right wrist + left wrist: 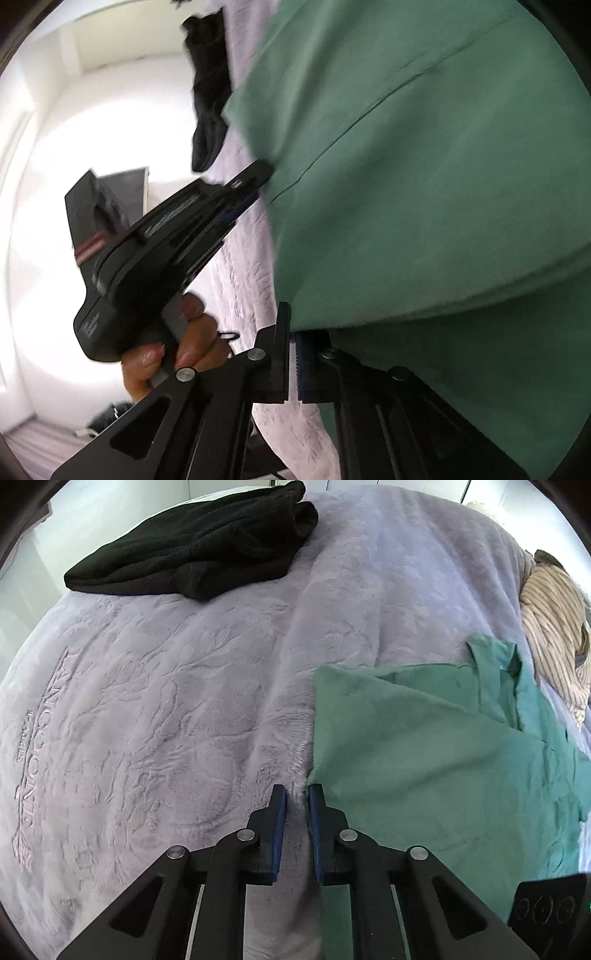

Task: Fold large clothes

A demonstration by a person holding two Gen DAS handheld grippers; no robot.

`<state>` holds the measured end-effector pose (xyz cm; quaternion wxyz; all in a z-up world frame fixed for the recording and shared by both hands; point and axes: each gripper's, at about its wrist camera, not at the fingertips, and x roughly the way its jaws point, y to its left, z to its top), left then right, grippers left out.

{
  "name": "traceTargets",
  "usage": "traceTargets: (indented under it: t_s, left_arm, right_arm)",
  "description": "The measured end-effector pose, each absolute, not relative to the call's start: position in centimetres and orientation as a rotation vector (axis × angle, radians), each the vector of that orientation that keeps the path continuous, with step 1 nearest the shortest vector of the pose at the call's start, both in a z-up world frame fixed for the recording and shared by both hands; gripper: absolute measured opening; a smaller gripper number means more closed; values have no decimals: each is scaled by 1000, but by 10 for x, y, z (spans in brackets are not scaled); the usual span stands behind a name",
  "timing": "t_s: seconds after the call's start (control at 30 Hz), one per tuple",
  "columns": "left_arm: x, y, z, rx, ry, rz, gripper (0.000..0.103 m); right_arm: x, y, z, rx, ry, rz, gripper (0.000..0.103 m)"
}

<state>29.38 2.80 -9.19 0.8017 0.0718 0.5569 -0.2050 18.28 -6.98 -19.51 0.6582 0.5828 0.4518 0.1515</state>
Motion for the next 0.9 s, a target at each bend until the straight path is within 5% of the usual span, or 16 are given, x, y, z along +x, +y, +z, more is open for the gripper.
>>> traceTargets:
  t_s: [0.17, 0.4, 0.57, 0.8, 0.9]
  left_arm:
    - [295, 33, -101, 148, 1174, -393, 15]
    - [279, 39, -63, 194, 1098, -385, 15]
    - [269, 11, -40, 203, 1009, -461, 15]
    - [287, -19, -99, 285, 1083, -359, 15]
    - [288, -19, -104, 282, 1077, -349, 15]
  right_arm:
    - [183, -54, -227, 1278, 1142, 338, 2]
    - [152, -91, -180, 1040, 1212, 353, 5]
    - [118, -191, -131, 856, 1111, 65, 38]
    - [94, -286, -116, 716, 1046, -232, 38]
    - [88, -299, -139, 694, 1098, -264, 14]
